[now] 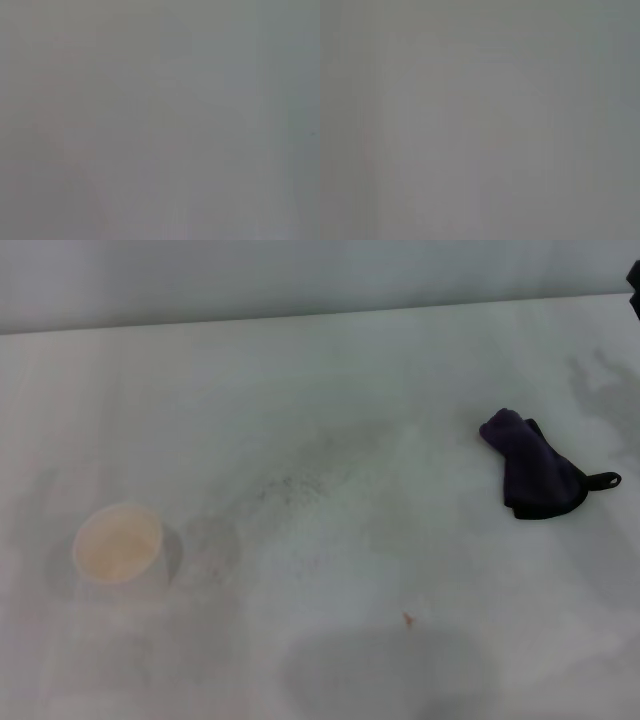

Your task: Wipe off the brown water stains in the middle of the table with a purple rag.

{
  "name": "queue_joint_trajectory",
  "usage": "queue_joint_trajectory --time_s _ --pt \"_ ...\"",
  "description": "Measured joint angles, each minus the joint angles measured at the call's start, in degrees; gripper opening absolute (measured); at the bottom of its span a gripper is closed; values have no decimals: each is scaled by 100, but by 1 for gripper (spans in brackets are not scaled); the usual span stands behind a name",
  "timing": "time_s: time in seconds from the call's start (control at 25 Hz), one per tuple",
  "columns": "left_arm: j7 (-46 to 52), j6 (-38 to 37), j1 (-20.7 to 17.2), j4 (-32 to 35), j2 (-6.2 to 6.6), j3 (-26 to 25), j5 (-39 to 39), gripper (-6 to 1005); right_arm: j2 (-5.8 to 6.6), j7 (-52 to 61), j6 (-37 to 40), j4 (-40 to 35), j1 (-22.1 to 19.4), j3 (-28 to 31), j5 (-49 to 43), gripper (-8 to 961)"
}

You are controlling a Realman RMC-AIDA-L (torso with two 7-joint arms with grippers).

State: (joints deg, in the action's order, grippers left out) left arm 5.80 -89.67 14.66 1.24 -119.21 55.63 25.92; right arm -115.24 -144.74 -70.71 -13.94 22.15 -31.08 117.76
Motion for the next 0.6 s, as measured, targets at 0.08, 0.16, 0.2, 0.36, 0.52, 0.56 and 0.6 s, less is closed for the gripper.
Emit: queue_joint_trajectory --time_s 0.08,0.16,0.2,0.36,0.52,0.56,0.6 --pt "0 17 2 -1 10 0 -4 892 -7 -565 -284 382 -21 1 287 386" --pt "-2 22 6 -1 12 0 -54 892 -9 -905 -487 645 -42 20 449 386" --pt "-5 22 8 -1 9 0 -104 892 -13 -987 -533 725 -52 39 482 386" --pt "-5 -4 21 -13 -22 0 -346 892 -18 -1075 -534 851 -127 148 504 389" --pt "1 -15 42 -111 -36 0 -382 893 -18 -1303 -532 902 -196 349 513 398" --pt "1 -21 46 -136 -39 0 -389 893 -16 -1380 -531 903 -205 360 515 406" --pt "1 -24 47 -141 -41 1 -389 893 -14 -1458 -529 903 -219 365 516 413"
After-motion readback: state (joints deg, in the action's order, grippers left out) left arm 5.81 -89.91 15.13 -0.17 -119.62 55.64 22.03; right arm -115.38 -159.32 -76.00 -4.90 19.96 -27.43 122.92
